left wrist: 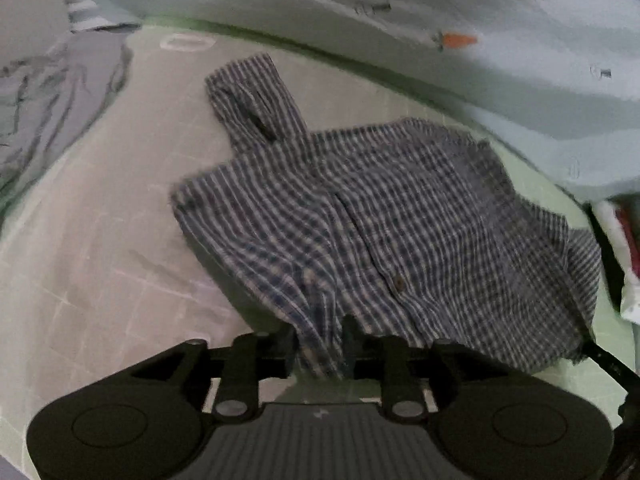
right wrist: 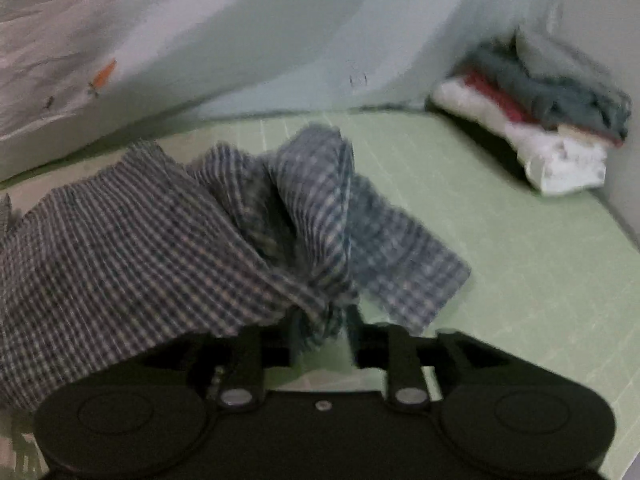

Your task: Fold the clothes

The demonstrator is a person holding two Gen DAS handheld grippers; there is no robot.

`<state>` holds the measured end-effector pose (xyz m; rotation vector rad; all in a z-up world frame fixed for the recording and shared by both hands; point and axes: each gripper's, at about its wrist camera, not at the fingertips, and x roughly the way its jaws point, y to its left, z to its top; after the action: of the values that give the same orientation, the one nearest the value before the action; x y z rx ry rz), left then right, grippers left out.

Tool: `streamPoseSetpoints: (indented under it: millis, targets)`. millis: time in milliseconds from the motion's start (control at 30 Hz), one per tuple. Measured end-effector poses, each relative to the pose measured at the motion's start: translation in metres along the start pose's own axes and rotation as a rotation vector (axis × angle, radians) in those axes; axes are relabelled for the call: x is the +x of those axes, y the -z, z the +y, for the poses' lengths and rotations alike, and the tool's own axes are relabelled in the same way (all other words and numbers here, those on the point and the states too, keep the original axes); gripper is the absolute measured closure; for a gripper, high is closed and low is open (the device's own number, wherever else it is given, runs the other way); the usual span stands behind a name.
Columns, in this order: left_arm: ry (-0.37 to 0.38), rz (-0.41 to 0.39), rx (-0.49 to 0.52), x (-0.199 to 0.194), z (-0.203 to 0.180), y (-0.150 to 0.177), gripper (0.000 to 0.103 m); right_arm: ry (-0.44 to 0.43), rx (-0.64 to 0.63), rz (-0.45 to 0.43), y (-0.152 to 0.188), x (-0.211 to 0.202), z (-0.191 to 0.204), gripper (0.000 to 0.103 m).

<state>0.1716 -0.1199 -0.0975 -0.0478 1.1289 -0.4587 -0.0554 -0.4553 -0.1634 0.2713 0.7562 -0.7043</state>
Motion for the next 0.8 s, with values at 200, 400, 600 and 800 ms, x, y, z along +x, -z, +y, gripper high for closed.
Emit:
streamPoseSetpoints:
  millis: [200,400,600,800]
  targets:
    - [-0.083,-0.091,0.009,-0.017,0.004,0.001,0.055,-0.054,-0.029,-0.056,-0.018,-0.002,0.002,0.049]
    - [-0.106,-0.094,-0.136,-0.011,0.03,-0.001,0.054,-0.133,-0.11,-0.045,-0.036,0.025,0.032,0.049]
    - [-0.127,-0.023,-0.134,0.023,0.038,-0.023,0.053,-0.172,-0.196,0.009,-0.056,0.071,0.072,0.049]
    - [-0.161,0.088,-0.127,0.068,0.047,-0.034,0.053,-0.143,-0.184,0.11,-0.055,0.113,0.089,0.054]
